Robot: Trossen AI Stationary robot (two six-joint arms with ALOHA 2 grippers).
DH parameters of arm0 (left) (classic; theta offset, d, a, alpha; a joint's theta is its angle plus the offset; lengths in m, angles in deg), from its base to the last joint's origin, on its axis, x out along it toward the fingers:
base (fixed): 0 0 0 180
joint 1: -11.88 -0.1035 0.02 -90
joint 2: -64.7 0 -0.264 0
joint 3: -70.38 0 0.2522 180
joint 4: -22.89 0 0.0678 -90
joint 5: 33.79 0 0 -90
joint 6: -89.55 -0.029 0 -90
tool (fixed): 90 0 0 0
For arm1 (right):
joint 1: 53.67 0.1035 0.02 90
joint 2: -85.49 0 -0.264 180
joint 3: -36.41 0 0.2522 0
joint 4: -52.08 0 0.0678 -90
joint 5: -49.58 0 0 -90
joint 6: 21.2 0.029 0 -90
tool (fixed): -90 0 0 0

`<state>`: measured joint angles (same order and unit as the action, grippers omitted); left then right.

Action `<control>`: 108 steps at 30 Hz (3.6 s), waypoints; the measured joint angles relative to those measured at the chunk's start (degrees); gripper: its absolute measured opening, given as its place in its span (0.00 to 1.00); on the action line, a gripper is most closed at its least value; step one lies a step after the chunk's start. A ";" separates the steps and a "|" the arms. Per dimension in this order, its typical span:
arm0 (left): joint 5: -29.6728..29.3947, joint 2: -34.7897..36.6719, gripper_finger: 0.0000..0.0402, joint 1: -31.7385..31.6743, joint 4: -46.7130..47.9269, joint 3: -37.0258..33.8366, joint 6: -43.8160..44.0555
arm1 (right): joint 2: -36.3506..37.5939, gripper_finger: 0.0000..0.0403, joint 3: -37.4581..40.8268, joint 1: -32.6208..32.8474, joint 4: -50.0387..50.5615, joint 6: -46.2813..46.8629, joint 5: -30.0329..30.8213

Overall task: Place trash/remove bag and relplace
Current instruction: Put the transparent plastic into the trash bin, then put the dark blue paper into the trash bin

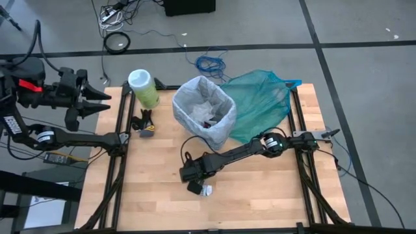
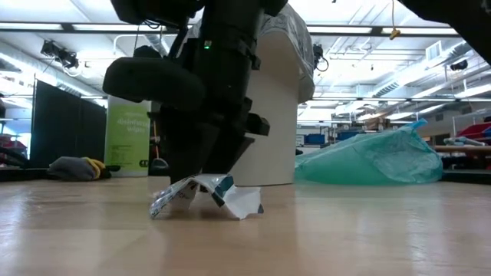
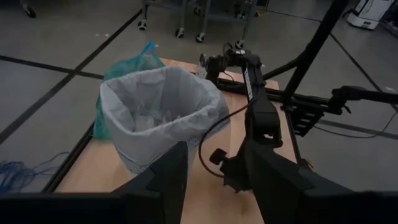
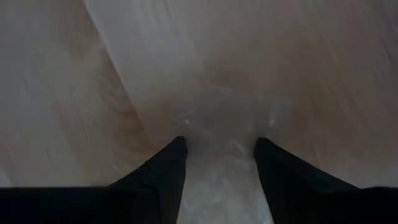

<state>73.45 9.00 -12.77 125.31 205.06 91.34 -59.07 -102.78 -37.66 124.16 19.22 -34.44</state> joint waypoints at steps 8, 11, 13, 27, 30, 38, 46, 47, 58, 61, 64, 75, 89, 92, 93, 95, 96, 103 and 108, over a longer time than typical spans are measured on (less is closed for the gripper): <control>-0.03 0.26 0.42 -0.01 -0.06 -0.48 -0.03 | -0.30 0.04 -3.21 -0.09 -0.51 0.32 -4.99; -1.07 0.26 0.42 -0.01 -0.06 -0.48 -0.05 | -0.79 0.01 -8.58 0.05 0.98 -0.99 -7.93; -2.51 0.26 0.42 0.00 -0.08 -0.48 -0.09 | 1.75 0.00 -8.30 0.07 -2.92 -2.03 -10.75; -8.64 0.28 0.42 -0.02 -0.79 -5.76 -3.05 | 32.71 0.00 -7.84 -3.22 -5.65 -15.91 14.69; -8.66 0.26 0.42 -0.02 -1.08 -8.56 -2.96 | 36.46 0.00 -7.86 -6.35 -3.55 -18.35 22.44; -8.11 0.22 0.42 -0.02 -2.26 -14.57 -1.36 | 38.44 0.00 -7.73 -17.61 11.70 -19.38 18.12; -8.00 0.26 0.42 -0.02 -1.96 -15.51 0.38 | 38.05 0.22 -7.73 -21.49 12.10 -27.17 7.69; -8.00 0.26 0.42 0.00 -1.94 -15.51 0.38 | 38.05 0.27 -7.73 -21.53 12.07 -27.90 7.68; -6.10 0.28 0.42 0.00 -3.93 -15.51 2.16 | 38.44 0.78 -7.73 -21.38 13.63 -24.53 4.85; -0.42 0.31 0.42 0.00 -7.06 -15.55 2.29 | 39.71 0.77 -7.73 -20.33 15.95 -20.75 -4.38; 4.05 0.44 0.41 0.99 -8.96 -18.68 3.21 | 41.36 0.73 -7.73 -17.07 20.04 -18.14 -9.63; 2.65 -2.83 0.39 24.05 -43.21 -44.71 14.13 | 50.88 0.60 -7.75 -4.89 31.73 -9.94 -2.29; -12.44 -25.63 0.39 44.28 -55.10 -57.65 24.09 | 58.73 0.57 -7.75 1.15 31.72 -8.51 9.31; -12.79 -31.30 0.39 47.41 -63.73 -60.01 29.07 | 59.06 0.57 -7.75 1.42 31.72 -10.50 9.41; -13.08 -33.16 0.39 48.45 -66.61 -60.44 30.74 | 59.09 0.56 -7.75 1.42 31.70 -11.24 9.41; -12.60 -36.69 0.39 50.11 -73.08 -60.60 33.22 | 59.09 0.56 -7.75 1.62 31.71 -13.06 9.40; -11.89 -38.36 0.39 50.82 -76.11 -60.60 34.19 | 59.03 0.56 -7.75 1.62 31.70 -14.10 9.38; -7.92 -46.29 0.39 52.74 -89.49 -60.70 42.86 | 58.85 0.56 -7.75 1.62 31.70 -19.55 9.24; -9.17 -47.98 0.39 52.86 -88.55 -60.73 43.31 | 58.83 0.56 -7.75 1.62 31.68 -19.62 8.77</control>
<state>64.28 -38.98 40.09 36.76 144.33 134.66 -0.24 -110.53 -36.04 155.84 -0.40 -25.67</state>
